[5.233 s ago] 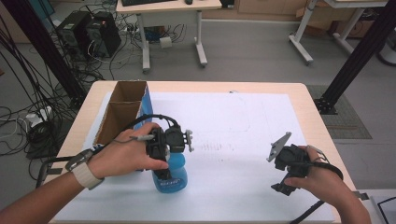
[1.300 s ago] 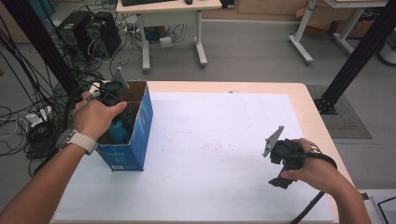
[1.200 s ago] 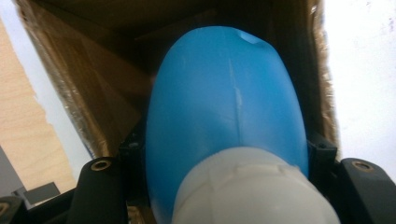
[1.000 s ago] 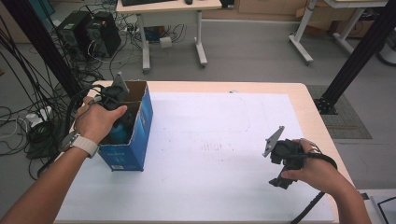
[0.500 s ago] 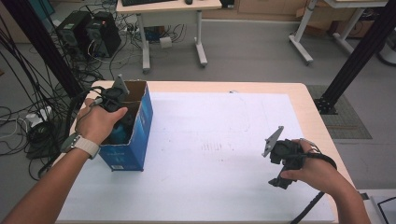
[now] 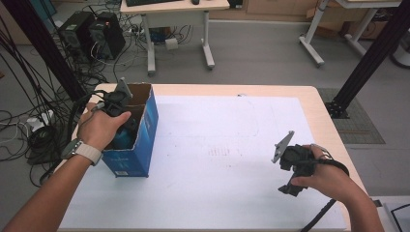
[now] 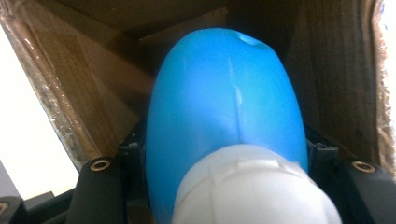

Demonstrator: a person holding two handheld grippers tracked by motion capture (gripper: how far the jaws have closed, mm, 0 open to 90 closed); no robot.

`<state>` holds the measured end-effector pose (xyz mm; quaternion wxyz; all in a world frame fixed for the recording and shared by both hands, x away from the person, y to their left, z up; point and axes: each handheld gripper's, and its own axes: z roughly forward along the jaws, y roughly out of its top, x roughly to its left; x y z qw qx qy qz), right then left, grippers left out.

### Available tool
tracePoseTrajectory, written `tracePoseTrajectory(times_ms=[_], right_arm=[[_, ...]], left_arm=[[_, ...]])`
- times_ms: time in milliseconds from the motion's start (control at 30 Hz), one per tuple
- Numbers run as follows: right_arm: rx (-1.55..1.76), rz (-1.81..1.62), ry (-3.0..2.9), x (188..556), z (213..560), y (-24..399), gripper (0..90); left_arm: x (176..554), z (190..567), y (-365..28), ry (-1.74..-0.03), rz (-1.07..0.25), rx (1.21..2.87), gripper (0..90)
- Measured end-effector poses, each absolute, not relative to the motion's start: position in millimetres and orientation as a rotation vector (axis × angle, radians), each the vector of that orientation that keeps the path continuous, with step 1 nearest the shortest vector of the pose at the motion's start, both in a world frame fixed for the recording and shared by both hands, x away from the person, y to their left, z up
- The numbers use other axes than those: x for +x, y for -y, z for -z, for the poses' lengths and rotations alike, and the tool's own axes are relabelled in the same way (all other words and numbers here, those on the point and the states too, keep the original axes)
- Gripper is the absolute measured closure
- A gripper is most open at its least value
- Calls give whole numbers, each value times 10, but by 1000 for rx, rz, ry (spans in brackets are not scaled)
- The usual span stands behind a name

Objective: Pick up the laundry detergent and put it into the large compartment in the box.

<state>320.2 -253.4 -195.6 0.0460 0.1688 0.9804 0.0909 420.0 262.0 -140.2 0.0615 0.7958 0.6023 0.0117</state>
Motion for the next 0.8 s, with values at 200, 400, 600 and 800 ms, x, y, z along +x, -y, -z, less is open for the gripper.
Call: tracePoseTrajectory(times_ms=[200, 400, 600, 800], right_arm=[[514, -281, -2992, 3198, 1953, 2533, 80], [519, -279, -2991, 3196, 1949, 2539, 80], [508, -281, -2994, 3197, 1946, 2529, 80], [517, -281, -2990, 3193, 1946, 2531, 80]], left_arm=[[4201, 1400, -2607, -1822, -37, 2409, 371], [4190, 1289, -2618, -1782, -25, 2433, 304], [4073, 1116, -2706, -1699, -50, 2433, 271], [3932, 865, -2827, -1604, -121, 2437, 130]])
